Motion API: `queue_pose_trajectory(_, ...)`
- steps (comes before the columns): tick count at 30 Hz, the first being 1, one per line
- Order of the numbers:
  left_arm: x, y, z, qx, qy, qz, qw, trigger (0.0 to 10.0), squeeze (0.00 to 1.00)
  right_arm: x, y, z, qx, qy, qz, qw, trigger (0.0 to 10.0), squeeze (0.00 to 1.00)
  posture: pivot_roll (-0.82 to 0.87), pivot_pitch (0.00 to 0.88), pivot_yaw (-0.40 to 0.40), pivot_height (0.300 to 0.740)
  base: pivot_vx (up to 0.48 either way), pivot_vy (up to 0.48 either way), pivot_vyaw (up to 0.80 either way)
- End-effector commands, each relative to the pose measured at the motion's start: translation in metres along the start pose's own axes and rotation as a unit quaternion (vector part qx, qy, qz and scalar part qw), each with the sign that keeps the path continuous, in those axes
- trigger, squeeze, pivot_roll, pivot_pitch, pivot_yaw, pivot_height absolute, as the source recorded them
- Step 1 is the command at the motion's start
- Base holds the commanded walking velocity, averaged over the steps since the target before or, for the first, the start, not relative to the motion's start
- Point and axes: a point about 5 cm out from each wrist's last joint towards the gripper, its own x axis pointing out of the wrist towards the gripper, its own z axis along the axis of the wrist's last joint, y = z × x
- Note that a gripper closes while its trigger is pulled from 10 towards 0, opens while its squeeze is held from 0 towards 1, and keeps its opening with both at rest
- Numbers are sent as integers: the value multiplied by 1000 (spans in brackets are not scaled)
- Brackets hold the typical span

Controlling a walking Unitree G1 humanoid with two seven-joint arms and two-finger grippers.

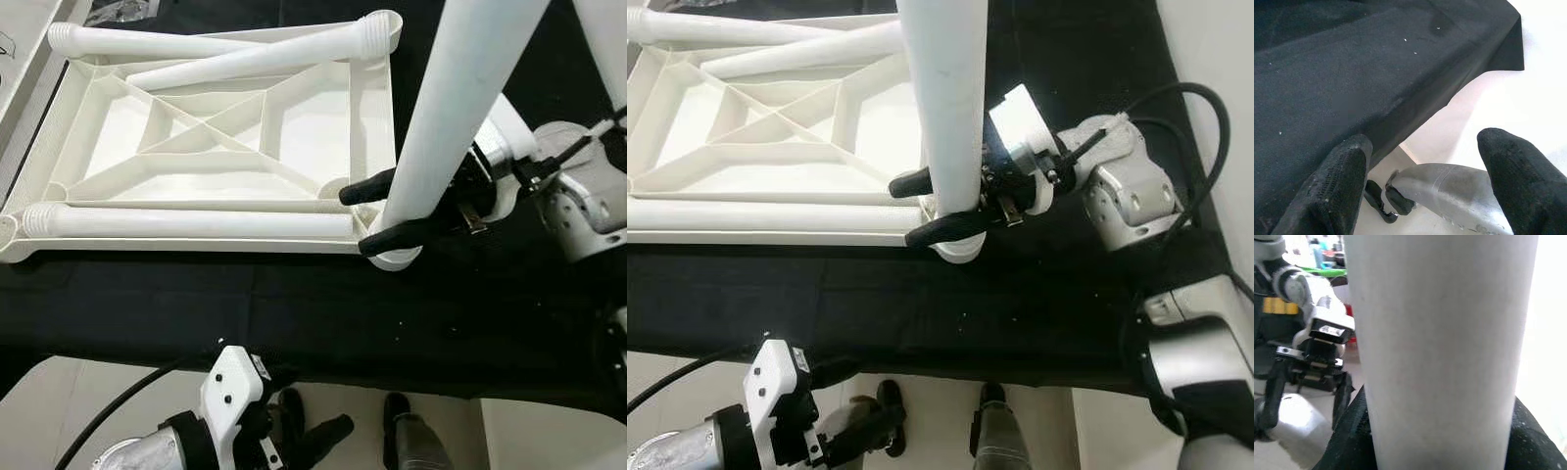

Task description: Building children table

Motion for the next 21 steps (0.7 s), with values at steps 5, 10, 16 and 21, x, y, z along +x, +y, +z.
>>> queue_pose_trajectory(5, 0, -2, -8, -18, 9, -2, 1000, 10000, 0, 6, 12, -18, -8, 47, -8, 999, 10000, 0, 56, 431, 129, 740, 0, 0, 0)
queue_pose_trajectory(10, 0, -1, -8, -18, 9, -1, 1000, 10000, 0, 7, 24, -28, -50, 132, 18, 990, 10000, 0, 54, 428, 130, 740, 0, 0, 0)
queue_pose_trajectory(16, 1, -1, -9, -18, 9, -2, 1000, 10000, 0, 5, 29, -34, -65, 173, 22, 983, 10000, 0, 52, 422, 133, 740, 0, 0, 0)
queue_pose_trajectory(21, 1, 0, -10, -18, 10, -2, 1000, 10000, 0, 5, 26, -33, -77, 177, 5, 981, 10000, 0, 51, 413, 133, 740, 0, 0, 0)
